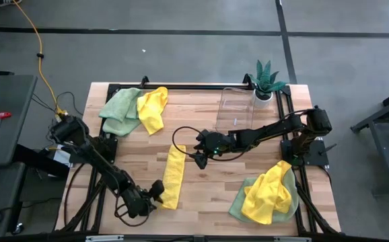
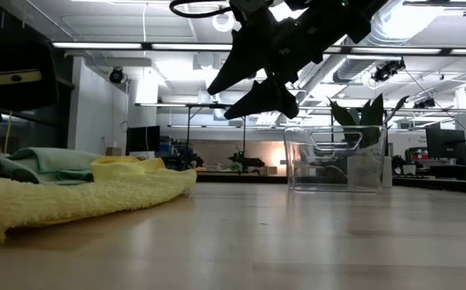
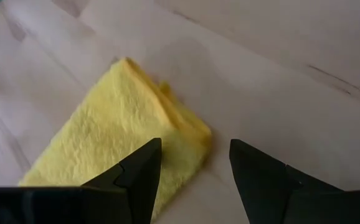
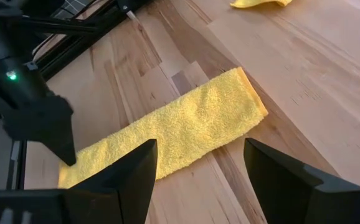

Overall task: Fold microfiber towels
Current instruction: Fold the middle yellow microfiber towel

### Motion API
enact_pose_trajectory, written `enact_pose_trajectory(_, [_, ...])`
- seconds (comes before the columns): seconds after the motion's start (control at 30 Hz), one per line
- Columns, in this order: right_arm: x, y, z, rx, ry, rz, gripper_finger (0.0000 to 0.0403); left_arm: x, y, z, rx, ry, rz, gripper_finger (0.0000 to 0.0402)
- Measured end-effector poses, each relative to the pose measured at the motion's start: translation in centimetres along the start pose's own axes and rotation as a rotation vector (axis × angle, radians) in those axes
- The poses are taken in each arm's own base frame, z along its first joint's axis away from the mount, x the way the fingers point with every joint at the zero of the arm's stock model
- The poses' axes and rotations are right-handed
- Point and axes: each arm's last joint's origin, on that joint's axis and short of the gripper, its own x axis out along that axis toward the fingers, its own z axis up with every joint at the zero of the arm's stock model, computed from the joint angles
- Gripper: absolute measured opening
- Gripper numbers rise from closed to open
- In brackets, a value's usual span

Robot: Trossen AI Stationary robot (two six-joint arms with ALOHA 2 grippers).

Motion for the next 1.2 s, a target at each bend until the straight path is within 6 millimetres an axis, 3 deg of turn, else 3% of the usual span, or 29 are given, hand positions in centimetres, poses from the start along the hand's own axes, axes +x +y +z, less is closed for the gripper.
enact_pose_trajectory(0.37, [0.0,0.0,-0.1,0.016,0.007,-0.004,0.0232,1.2,0.8,-0.3,0.001,0.026,0.042,0.0166])
enact_pose_trajectory(0.5, [0.0,0.0,-0.1,0.015,0.009,-0.001,0.0232,1.3,1.0,-0.4,-0.003,0.035,0.046,0.0123])
enact_pose_trajectory(0.63, [0.0,0.0,-0.1,0.015,0.009,-0.001,0.0232,1.2,1.1,-0.3,-0.012,0.044,0.056,0.0054])
enact_pose_trajectory(0.73, [0.0,0.0,-0.1,0.015,0.012,0.002,0.0232,0.8,1.5,0.0,-0.019,0.091,0.066,0.001])
enact_pose_trajectory(0.9, [0.0,0.0,-0.1,0.015,0.025,0.019,0.0232,-0.4,2.4,0.4,-0.074,0.165,0.071,0.0008])
enact_pose_trajectory(1.2, [-1.1,0.5,0.5,0.018,0.024,0.076,0.0232,-3.6,6.3,1.1,-0.327,0.028,0.071,0.0003])
